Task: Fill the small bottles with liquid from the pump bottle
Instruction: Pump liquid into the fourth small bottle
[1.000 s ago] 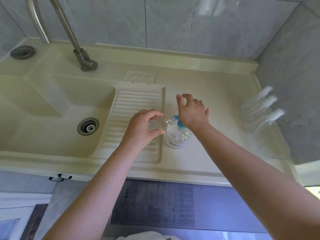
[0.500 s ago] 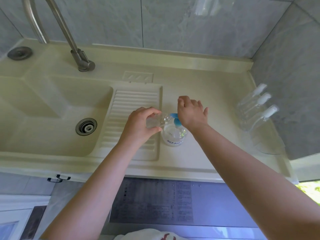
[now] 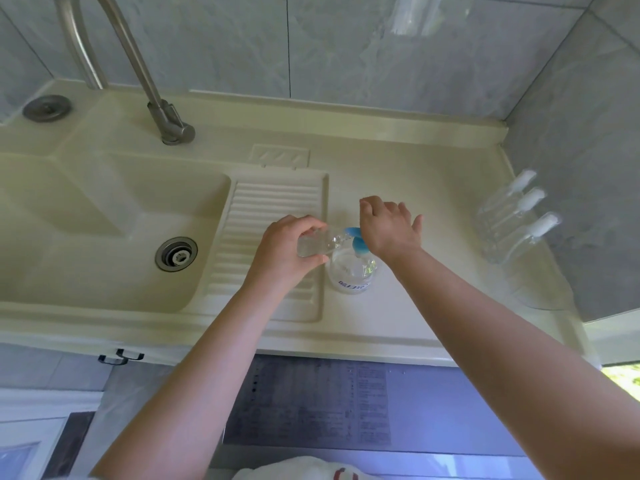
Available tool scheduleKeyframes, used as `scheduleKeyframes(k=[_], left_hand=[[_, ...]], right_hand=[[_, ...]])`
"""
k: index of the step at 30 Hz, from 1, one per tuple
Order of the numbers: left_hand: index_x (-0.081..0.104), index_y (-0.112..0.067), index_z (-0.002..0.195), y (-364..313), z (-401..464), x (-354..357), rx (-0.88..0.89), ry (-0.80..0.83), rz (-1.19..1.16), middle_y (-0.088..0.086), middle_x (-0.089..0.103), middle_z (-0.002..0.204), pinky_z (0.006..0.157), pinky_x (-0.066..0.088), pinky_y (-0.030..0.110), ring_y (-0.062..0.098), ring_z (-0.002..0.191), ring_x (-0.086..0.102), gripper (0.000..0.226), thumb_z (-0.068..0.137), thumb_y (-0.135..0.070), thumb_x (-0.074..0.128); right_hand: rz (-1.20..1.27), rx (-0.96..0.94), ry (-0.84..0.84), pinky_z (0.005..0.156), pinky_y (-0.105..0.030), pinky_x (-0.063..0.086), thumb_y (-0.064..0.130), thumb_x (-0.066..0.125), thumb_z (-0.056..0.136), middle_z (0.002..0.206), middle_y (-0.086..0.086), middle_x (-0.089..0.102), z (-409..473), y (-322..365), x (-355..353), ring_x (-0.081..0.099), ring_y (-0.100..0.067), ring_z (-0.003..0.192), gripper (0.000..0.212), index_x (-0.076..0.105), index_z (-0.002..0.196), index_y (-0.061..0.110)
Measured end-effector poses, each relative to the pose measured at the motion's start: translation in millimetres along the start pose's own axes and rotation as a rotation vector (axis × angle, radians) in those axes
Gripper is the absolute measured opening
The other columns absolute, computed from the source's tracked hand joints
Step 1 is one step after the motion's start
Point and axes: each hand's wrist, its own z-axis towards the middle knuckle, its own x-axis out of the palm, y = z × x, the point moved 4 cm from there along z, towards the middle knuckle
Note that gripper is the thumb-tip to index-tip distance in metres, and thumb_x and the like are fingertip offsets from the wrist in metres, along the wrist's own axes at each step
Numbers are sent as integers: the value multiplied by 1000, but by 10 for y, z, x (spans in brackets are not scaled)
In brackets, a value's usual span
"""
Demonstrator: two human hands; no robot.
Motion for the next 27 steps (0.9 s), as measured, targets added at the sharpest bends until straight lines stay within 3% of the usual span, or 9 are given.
scheduleKeyframes(k=[4, 7, 13, 15, 17, 21, 27], left_hand=[[69, -26, 108, 17, 8, 3, 4, 2, -12, -2, 63, 99, 81, 34, 5, 11, 93, 57, 46, 67, -15, 85], [69, -25, 108, -1, 11, -12, -7, -4, -19, -2, 62, 100, 80, 35, 6, 10, 93, 56, 46, 67, -15, 86], [69, -25, 109, 12, -9, -18, 0, -13, -35, -3, 62, 101, 78, 30, -4, 3, 88, 54, 47, 67, -14, 85], [69, -26, 109, 15, -8, -10, -1, -15, -40, -3, 62, 100, 78, 30, -3, -4, 87, 53, 47, 67, -14, 85], [69, -28, 108, 20, 0, 2, 0, -11, -27, -3, 62, 99, 79, 32, -1, 1, 88, 55, 47, 67, -15, 85], [69, -27, 108, 37, 13, 6, 2, -9, -19, -4, 63, 99, 79, 32, 0, 5, 90, 54, 46, 67, -15, 85], [69, -28, 108, 31, 5, -1, -1, -13, -30, -4, 62, 99, 81, 33, 3, 7, 93, 56, 45, 68, -16, 85]], right_hand=[[-1, -5, -57, 119, -57, 1, 38, 19, 101, 145, -6, 46, 0, -28, 8, 20, -29, 147, 46, 47, 137, 30], [46, 0, -55, 118, -59, 4, 45, 24, 100, 144, -8, 47, 18, -29, -30, 23, -29, 146, 46, 49, 135, 32], [-11, -7, -21, 116, -61, 6, 49, 23, 99, 144, -9, 46, 61, -28, -25, 24, -30, 144, 48, 47, 137, 33], [-8, 37, 43, 116, -60, 4, 44, 19, 99, 148, -10, 41, 75, -51, 28, 23, -31, 145, 50, 43, 141, 33], [-8, 38, 53, 117, -60, 2, 41, 17, 99, 152, -9, 36, 72, -51, 65, 21, -31, 146, 51, 42, 142, 33], [-39, -18, -52, 119, -57, -5, 45, 19, 101, 160, -4, 24, 32, -41, 20, 6, -26, 152, 50, 40, 144, 36], [24, -34, -66, 118, -58, -6, 58, 25, 98, 159, -3, 29, 38, -7, -54, 9, -24, 151, 54, 45, 142, 35]])
